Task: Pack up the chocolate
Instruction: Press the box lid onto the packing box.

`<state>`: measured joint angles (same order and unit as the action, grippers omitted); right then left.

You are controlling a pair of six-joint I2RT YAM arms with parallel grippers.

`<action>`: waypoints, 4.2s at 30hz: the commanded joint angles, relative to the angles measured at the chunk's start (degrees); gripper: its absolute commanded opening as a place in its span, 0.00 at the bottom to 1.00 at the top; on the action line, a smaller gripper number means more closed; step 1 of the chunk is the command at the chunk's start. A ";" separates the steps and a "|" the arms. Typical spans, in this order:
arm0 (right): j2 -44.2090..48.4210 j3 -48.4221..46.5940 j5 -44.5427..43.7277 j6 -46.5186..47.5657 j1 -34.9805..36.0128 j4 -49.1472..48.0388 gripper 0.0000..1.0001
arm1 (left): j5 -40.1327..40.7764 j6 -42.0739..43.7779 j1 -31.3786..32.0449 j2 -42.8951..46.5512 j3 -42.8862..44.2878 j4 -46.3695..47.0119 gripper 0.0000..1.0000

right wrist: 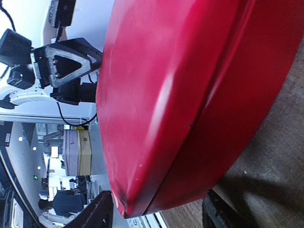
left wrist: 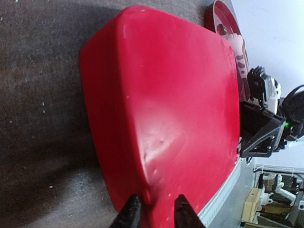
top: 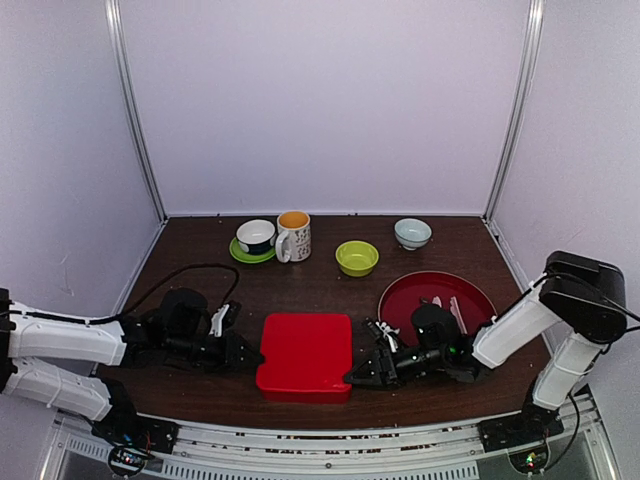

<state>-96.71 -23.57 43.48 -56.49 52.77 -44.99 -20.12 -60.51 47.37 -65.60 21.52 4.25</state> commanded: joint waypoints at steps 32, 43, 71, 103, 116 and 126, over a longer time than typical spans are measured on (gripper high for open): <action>5.06 -14.50 -6.48 16.37 -8.08 26.98 0.75 | 6.78 8.88 -4.92 0.34 8.07 -4.57 0.46; 2.40 -16.88 -5.61 15.07 -8.73 24.02 0.83 | 5.08 9.15 -5.84 -2.72 8.61 -1.61 0.45; -8.76 -19.59 0.72 5.41 -14.15 8.15 0.55 | -2.41 8.56 -8.51 -16.46 11.08 8.85 0.29; -19.05 -14.90 3.23 -7.06 -15.07 -10.09 0.26 | -3.61 8.71 -8.53 -24.04 10.15 14.89 0.26; -20.70 -12.18 3.54 -11.26 -14.98 -16.58 0.12 | -4.58 8.66 -8.52 -27.36 10.98 17.37 0.26; -16.72 -8.35 2.70 -11.48 -15.25 -19.38 0.33 | -4.00 12.51 -8.53 -27.04 15.83 9.50 0.26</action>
<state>-114.69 -33.98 45.19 -67.75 37.12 -66.43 -23.79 -51.48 38.24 -91.55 34.46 21.30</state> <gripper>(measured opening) 0.323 0.258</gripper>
